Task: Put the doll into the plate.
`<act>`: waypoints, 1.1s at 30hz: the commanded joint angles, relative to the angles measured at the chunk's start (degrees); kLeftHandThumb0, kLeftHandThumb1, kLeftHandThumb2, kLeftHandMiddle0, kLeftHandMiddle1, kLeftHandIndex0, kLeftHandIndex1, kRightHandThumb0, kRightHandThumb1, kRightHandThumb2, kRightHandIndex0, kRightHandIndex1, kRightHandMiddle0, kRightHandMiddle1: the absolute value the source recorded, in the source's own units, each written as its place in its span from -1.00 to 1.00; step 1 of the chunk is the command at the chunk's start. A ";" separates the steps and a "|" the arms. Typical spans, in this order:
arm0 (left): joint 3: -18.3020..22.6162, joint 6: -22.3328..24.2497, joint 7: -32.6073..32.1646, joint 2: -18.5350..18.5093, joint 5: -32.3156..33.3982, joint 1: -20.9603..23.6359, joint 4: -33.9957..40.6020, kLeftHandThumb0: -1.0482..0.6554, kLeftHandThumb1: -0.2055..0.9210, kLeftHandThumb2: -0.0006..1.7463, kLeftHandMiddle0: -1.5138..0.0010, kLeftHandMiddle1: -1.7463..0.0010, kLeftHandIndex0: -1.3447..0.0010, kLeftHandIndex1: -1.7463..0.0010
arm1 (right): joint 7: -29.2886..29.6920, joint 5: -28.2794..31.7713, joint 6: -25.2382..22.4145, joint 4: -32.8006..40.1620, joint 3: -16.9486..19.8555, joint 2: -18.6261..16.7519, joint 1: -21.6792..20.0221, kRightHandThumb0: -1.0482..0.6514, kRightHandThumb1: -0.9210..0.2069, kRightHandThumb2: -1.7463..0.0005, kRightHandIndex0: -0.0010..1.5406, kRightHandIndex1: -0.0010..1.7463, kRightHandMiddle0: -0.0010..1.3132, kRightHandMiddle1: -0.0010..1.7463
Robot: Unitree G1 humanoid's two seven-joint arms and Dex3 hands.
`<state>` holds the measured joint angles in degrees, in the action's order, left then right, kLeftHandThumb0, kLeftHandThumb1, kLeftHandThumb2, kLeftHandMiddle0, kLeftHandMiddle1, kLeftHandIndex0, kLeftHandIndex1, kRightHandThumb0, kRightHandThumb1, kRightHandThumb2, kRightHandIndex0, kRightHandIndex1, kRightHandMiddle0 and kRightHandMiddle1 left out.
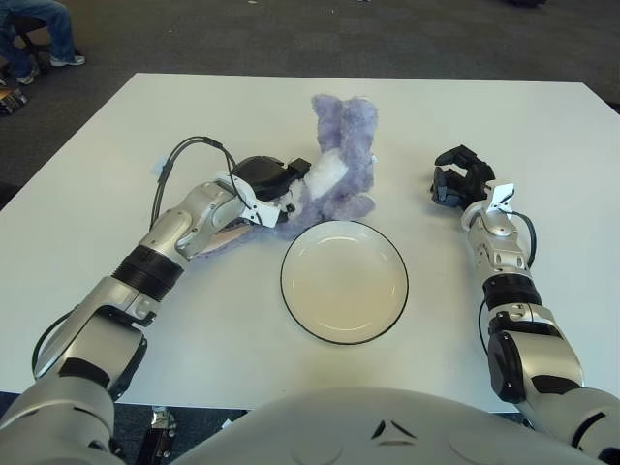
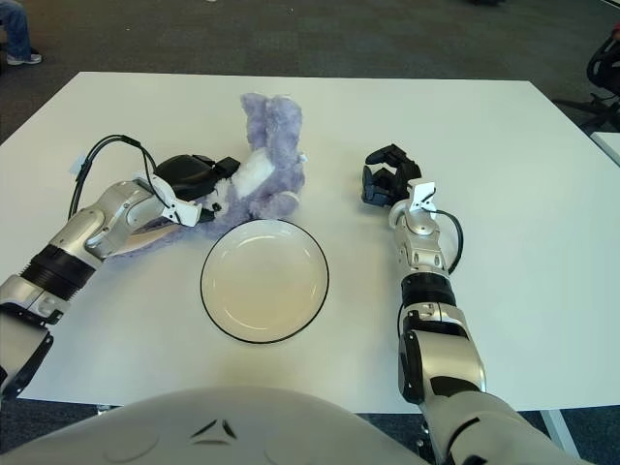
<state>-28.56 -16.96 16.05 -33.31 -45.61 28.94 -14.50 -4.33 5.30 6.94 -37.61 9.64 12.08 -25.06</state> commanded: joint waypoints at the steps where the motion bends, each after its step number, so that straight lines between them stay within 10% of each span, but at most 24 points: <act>1: -2.47 -1.30 1.68 -0.01 -0.79 -3.47 -2.19 0.23 -0.15 0.57 0.30 -1.00 0.23 -1.00 | -0.51 -0.52 -3.52 -2.17 -0.67 -0.33 2.84 0.22 0.19 -0.53 -0.14 1.00 -0.17 0.78; 33: 3.04 0.34 -10.51 0.10 -2.68 -3.37 0.75 0.22 -0.17 0.59 0.29 -1.00 0.22 -1.00 | -1.44 -0.35 -3.09 -4.96 -0.36 0.38 1.44 0.22 0.18 -0.53 -0.15 1.00 -0.19 0.79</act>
<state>-26.27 -17.96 6.15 -33.48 -47.84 26.96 -13.38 -5.45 5.30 6.89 -39.48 9.60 12.70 -25.97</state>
